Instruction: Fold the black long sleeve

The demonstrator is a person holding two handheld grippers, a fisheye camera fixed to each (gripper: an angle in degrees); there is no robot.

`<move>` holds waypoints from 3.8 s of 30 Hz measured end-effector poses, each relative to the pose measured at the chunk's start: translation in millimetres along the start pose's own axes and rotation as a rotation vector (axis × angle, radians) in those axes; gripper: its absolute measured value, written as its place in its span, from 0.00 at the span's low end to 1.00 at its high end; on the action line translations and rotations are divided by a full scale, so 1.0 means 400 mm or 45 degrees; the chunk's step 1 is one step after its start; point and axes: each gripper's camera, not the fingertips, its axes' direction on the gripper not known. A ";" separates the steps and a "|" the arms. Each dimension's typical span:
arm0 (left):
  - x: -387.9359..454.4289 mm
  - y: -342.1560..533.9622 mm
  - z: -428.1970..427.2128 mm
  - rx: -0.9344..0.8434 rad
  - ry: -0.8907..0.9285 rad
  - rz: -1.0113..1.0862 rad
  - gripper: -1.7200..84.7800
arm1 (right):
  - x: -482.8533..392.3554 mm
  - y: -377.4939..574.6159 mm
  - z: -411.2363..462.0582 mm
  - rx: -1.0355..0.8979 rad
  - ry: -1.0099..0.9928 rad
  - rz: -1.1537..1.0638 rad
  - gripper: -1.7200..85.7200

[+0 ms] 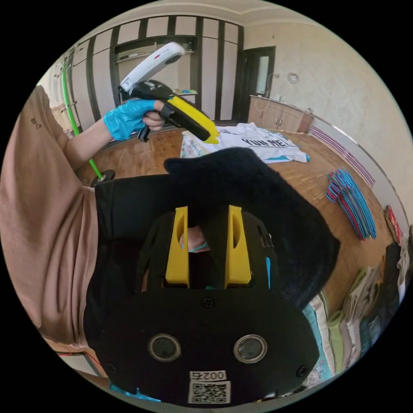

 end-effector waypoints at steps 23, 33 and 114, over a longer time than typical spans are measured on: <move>0.104 0.066 -0.123 -0.015 -0.057 0.007 0.07 | -0.253 -0.132 0.247 -0.259 0.348 -0.246 0.15; 0.184 0.084 -0.077 -0.087 0.056 0.361 0.17 | -0.187 -0.181 0.236 -0.266 0.214 -0.134 0.14; 0.227 -0.109 0.009 -0.101 -0.142 0.189 0.11 | -0.057 0.025 0.269 -0.460 0.845 0.302 0.22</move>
